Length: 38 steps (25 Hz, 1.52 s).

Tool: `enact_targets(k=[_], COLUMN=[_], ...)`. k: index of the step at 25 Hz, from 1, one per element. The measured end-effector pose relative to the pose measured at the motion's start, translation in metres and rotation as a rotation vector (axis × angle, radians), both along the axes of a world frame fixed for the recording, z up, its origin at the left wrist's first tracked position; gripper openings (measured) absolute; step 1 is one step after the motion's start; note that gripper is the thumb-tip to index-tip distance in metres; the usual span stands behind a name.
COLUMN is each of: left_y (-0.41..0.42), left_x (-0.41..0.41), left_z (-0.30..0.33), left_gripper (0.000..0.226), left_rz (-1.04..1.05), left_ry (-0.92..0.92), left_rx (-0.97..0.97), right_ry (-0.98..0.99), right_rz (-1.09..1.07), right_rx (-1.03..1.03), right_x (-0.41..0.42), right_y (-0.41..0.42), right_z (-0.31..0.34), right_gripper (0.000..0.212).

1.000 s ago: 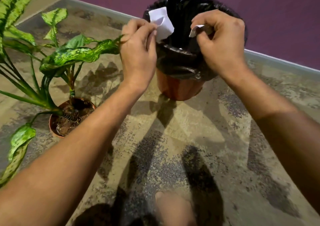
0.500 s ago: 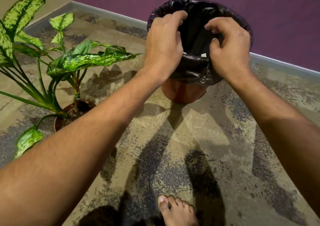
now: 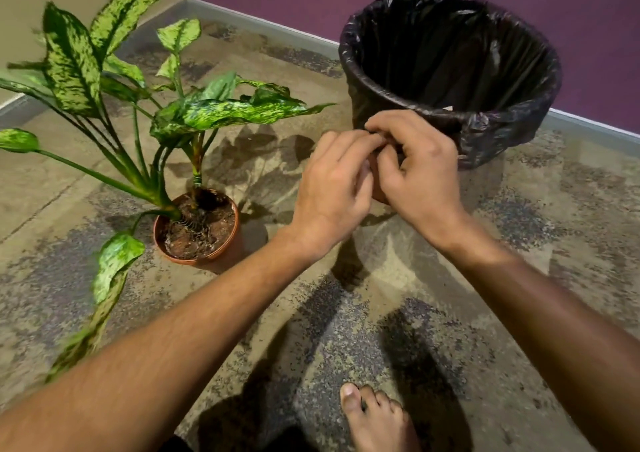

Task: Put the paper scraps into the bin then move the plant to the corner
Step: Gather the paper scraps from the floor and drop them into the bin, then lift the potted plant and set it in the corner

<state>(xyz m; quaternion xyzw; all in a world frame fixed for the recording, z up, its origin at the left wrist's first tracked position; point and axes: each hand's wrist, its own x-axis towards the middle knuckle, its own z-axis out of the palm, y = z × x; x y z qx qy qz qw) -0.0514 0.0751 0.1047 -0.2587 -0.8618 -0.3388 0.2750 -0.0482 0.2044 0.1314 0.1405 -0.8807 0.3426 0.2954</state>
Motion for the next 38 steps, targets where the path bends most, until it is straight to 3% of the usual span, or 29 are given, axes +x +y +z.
enact_targets(k=[7,10,15,18,19,22,25,32,35,38], left_y=[-0.058,-0.077,-0.116,-0.144,-0.155,-0.175,-0.174,-0.180,-0.189,-0.201], left_x=[0.034,0.053,0.056,0.070,0.075,0.084,0.083,0.079,0.082,0.086], left_z=[-0.043,-0.061,-0.087,-0.089,-0.091,-0.082,-0.064,-0.055,-0.059,-0.065], left_gripper=[0.029,0.015,0.012,0.039,0.044,0.051,0.047,0.061,0.068,0.066], left_rz=[0.176,0.308,0.543,0.518,0.481,0.407,0.414,0.444,0.447,0.360], left_ry=[-0.348,-0.641,-1.161,-1.514,-1.453,-0.984,-0.853,-1.132,-1.132,-1.136], left_rx=[0.135,0.256,0.217,0.415,0.411,0.446,0.566,0.558,0.457,0.501], right_ry=[-0.321,-0.464,-0.629,-0.711,-0.742,-0.832,-0.894,-0.867,-0.856,-0.881], right_rz=[0.136,0.184,0.276,0.323,0.341,0.370,0.379,0.287,0.209,0.144], right_rx=[0.053,0.141,0.242,0.272,0.283,0.298,0.253,0.195,0.176,0.152], right_x=[0.005,0.000,-0.014,-0.017,-0.019,-0.025,-0.031,-0.019,-0.010,0.005], right_y=[-0.046,-0.065,-0.098,-0.120,-0.127,-0.148,-0.166,-0.192,-0.198,-0.206], right_z=[-0.043,-0.063,-0.088,-0.099,-0.102,-0.105,-0.107,-0.115,-0.112,-0.110], right_gripper=[0.032,0.032,0.047,0.054,0.056,0.066,0.063,0.034,0.034,0.039])
